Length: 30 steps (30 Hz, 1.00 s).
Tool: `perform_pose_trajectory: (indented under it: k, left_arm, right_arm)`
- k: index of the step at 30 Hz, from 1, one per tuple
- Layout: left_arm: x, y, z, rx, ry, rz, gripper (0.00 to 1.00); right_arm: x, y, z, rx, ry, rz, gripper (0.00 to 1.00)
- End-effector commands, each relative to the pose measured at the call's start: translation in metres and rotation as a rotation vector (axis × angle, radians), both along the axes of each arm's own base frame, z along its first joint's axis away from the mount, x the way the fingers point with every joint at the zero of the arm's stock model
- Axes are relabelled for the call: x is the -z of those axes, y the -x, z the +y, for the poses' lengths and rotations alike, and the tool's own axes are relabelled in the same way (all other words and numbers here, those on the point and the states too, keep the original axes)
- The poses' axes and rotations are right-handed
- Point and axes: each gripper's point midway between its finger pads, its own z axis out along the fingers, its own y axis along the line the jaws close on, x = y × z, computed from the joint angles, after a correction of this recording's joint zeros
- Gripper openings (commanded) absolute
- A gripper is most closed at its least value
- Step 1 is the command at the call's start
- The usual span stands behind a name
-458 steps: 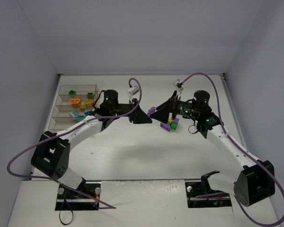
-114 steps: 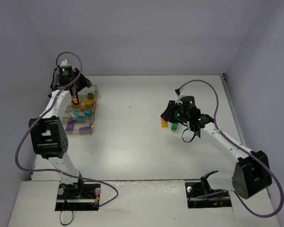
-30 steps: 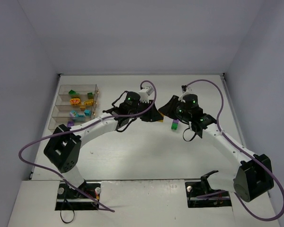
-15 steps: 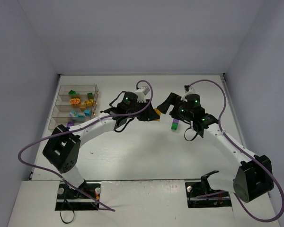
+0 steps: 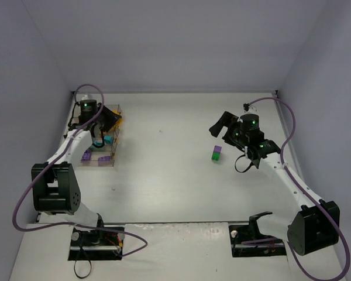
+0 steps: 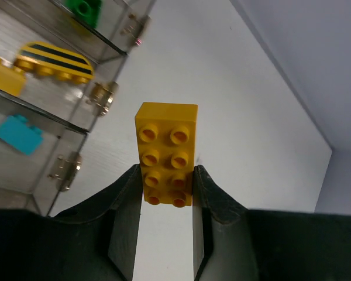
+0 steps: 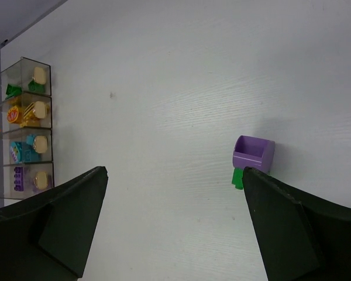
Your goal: Sort the legos into containers by color
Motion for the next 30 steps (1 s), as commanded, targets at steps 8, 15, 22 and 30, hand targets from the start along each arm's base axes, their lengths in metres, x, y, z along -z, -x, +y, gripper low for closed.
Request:
perform_pose_trajectory:
  k: [8,15,22,30]
  left_arm:
    - [-0.031,-0.05,0.093,-0.385,0.156,-0.015,0.0]
    - [-0.012,-0.071,0.129,-0.469,0.226,0.011,0.04]
    - [0.008,-0.078,0.132,-0.474,0.263,0.063,0.1]
    - [0.021,-0.065,0.138,-0.527,0.278,0.103,0.24]
  right_arm:
    - [-0.018,0.003,-0.013,0.017,0.05,-0.067,0.97]
    - [-0.016,0.012,-0.025,0.044,0.072,-0.065,0.99]
    - [-0.013,0.015,-0.031,0.057,0.076,-0.053,0.99]
    - [-0.009,0.015,-0.037,0.075,0.092,-0.041,1.0]
